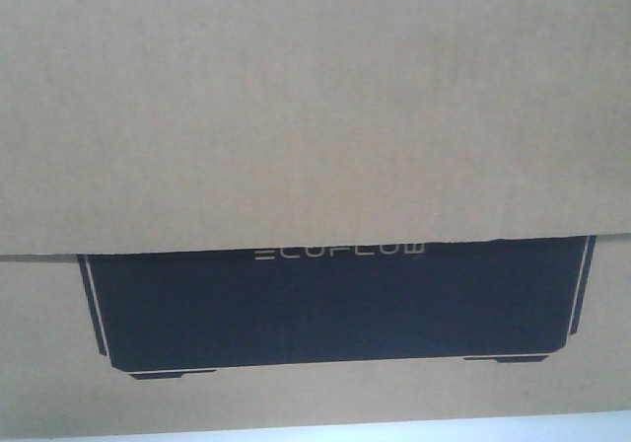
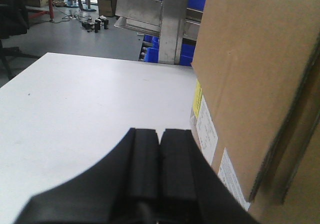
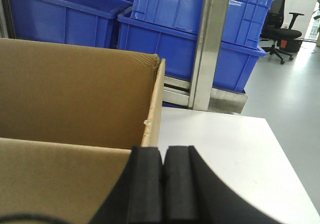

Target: Grab box from left shelf to table start

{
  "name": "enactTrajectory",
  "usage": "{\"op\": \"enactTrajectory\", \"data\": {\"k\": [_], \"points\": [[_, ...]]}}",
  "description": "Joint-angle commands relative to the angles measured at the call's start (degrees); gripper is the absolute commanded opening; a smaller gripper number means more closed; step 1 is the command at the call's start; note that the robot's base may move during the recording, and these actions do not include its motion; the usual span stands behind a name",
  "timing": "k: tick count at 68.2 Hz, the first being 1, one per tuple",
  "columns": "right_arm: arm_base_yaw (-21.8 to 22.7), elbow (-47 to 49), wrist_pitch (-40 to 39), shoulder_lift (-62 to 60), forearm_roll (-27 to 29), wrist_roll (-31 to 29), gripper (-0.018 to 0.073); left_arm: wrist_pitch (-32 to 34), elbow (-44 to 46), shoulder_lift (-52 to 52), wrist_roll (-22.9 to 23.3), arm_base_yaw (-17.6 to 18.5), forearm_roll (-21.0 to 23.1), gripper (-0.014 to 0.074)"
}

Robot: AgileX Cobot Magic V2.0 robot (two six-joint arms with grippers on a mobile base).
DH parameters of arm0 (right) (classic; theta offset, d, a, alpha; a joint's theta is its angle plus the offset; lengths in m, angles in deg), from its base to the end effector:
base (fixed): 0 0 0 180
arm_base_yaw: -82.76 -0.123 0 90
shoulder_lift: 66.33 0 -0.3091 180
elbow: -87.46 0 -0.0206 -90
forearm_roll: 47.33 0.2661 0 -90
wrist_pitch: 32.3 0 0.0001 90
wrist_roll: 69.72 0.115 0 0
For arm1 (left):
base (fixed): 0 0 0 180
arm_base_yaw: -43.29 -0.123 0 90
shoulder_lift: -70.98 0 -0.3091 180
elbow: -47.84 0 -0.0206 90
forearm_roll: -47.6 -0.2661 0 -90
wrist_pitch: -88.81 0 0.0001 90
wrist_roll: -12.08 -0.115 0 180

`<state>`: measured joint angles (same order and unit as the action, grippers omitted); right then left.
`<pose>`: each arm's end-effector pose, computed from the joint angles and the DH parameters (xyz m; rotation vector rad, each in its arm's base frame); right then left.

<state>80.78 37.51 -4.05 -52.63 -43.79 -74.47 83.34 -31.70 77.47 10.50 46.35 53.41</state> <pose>0.0437 0.0049 0.3290 -0.0732 1.6015 0.0282 0.0717 -0.0050 0.1939 -0.0084 1.5975 -0.1063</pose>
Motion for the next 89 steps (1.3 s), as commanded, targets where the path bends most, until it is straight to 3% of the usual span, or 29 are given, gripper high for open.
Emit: {"op": "enactTrajectory", "data": {"k": [1, 55, 70, 89], "points": [[0.3, 1.5, -5.1, 0.8, -0.3, -0.1, 0.0057, 5.5, 0.1, -0.9, -0.1, -0.2, 0.2, -0.0099], [0.4, 0.1, -7.0, 0.8, -0.4, 0.1, 0.0057, 5.5, 0.1, -0.9, -0.1, -0.2, 0.2, -0.0099], [3.0, -8.4, -11.3, 0.6, -0.4, 4.8, 0.0057, 5.5, 0.1, -0.9, -0.1, -0.2, 0.2, -0.0099], [3.5, -23.6, -21.1, -5.9, -0.4, 4.8, 0.0057, 5.5, 0.1, -0.9, -0.1, -0.2, 0.2, -0.0099]]}}
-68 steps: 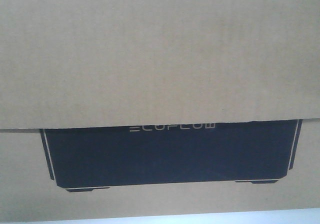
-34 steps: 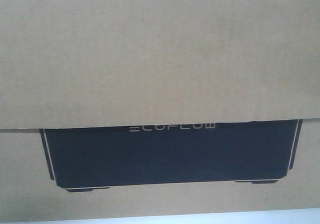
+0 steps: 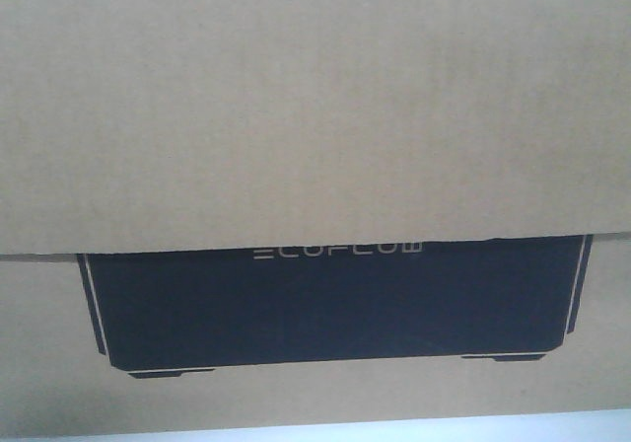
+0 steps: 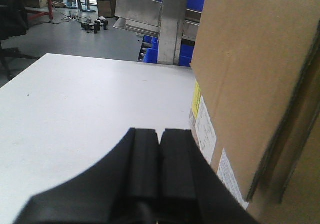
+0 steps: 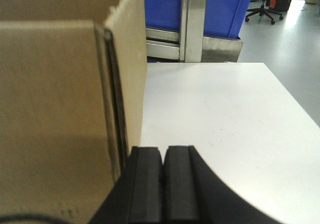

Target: Grab box from left shelf to table start

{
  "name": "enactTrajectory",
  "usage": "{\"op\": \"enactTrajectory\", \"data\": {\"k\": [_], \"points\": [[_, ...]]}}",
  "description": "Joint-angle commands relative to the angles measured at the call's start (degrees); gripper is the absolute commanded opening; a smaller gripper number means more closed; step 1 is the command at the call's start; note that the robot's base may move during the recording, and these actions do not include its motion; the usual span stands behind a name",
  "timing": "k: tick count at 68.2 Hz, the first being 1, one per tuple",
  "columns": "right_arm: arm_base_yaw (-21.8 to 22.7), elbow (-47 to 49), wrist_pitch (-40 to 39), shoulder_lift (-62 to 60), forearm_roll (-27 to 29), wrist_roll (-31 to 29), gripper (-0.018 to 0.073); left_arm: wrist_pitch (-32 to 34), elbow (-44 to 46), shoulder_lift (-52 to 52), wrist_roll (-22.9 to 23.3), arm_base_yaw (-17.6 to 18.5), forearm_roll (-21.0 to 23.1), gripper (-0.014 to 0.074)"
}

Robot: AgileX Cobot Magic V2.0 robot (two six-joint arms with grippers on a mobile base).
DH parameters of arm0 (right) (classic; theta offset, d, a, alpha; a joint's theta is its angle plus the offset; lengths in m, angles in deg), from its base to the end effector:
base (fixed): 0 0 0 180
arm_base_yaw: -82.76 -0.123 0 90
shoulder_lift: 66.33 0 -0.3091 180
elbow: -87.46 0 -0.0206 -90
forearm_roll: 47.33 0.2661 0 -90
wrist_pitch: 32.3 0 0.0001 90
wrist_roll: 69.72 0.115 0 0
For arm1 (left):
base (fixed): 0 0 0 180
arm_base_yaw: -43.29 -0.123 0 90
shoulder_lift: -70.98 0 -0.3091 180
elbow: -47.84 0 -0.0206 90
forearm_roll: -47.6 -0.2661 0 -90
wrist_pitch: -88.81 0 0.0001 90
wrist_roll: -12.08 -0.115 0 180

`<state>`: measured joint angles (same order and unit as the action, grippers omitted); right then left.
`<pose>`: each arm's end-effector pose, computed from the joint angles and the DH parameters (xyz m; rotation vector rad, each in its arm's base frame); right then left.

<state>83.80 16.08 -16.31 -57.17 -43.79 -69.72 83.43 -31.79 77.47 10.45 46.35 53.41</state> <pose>0.0682 0.0007 0.2231 0.0525 1.6836 0.0453 0.0718 -0.0049 0.1934 -0.0079 1.5975 -0.1055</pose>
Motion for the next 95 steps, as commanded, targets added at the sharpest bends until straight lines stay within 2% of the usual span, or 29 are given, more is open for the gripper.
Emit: {"op": "enactTrajectory", "data": {"k": [1, 11, 17, 95], "points": [[0.5, -2.8, -9.3, -1.8, -0.4, 0.0, 0.0057, 5.4, 0.2, -0.9, 0.0, -0.2, 0.2, -0.0099], [0.5, -8.6, -14.2, -3.2, -0.4, 0.0, 0.0057, 5.4, 0.2, -0.9, 0.0, -0.2, 0.2, -0.0099], [0.5, -8.4, -12.0, -3.2, -0.4, 0.0, 0.0057, 5.4, 0.2, -0.8, 0.0, -0.2, 0.2, -0.0099], [0.5, -8.4, -12.0, -3.2, -0.4, 0.0, 0.0057, 5.4, 0.2, -0.8, 0.0, -0.2, 0.2, -0.0099]]}}
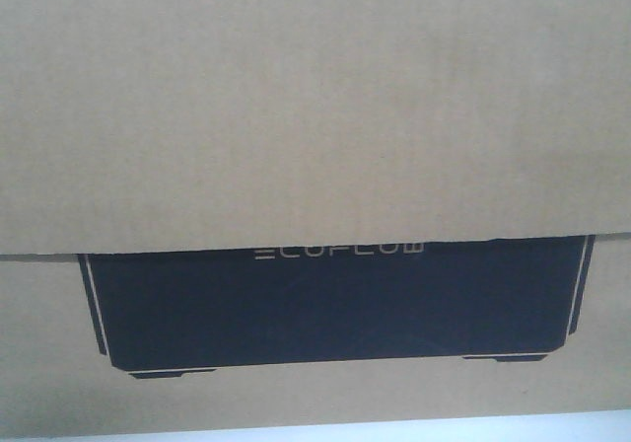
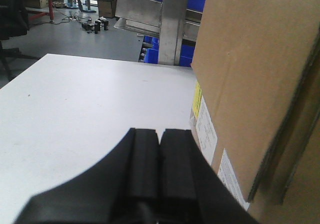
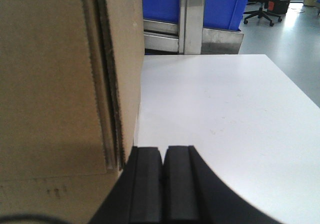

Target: Grab box from left shelf to table start

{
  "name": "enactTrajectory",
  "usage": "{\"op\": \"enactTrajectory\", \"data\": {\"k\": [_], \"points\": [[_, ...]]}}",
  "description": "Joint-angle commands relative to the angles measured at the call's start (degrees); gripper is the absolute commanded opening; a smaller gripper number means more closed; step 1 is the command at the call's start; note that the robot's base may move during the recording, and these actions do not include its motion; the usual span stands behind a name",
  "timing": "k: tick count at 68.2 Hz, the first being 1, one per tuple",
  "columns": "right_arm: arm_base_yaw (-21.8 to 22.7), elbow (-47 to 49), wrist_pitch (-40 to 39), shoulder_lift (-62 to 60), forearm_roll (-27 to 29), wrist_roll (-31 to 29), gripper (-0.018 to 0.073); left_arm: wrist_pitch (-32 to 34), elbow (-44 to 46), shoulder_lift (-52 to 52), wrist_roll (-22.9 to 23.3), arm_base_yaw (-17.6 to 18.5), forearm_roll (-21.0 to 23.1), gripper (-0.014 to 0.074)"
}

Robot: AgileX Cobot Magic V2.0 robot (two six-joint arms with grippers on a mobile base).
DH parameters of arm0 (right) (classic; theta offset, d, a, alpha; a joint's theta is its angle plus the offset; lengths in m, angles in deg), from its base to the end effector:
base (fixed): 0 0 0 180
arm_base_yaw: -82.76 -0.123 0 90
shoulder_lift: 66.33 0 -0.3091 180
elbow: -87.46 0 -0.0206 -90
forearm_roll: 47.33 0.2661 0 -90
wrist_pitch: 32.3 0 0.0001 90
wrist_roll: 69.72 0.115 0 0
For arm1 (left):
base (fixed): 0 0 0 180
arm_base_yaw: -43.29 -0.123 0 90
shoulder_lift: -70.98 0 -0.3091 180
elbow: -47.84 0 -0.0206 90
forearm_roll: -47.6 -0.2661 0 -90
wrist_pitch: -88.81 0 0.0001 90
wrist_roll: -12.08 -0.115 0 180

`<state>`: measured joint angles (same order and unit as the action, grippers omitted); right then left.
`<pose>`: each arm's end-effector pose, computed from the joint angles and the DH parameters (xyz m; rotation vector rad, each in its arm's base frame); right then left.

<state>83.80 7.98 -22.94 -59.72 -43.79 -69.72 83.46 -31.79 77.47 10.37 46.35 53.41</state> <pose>0.0715 -0.0001 0.1863 0.0583 1.6647 0.0408 0.0718 -0.0049 0.1935 -0.0068 1.5969 -0.1044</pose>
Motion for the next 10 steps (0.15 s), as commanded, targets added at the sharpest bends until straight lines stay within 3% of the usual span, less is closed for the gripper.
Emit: {"op": "enactTrajectory", "data": {"k": [1, 10], "points": [[0.5, -0.3, -5.4, -0.6, -0.4, 0.0, 0.0057, 5.3, 0.2, -0.8, 0.1, -0.2, 0.2, -0.0099], [0.5, -0.3, -5.4, -0.6, -0.4, 0.0, 0.0057, 5.3, 0.2, -0.8, 0.1, -0.2, 0.2, -0.0099]]}}
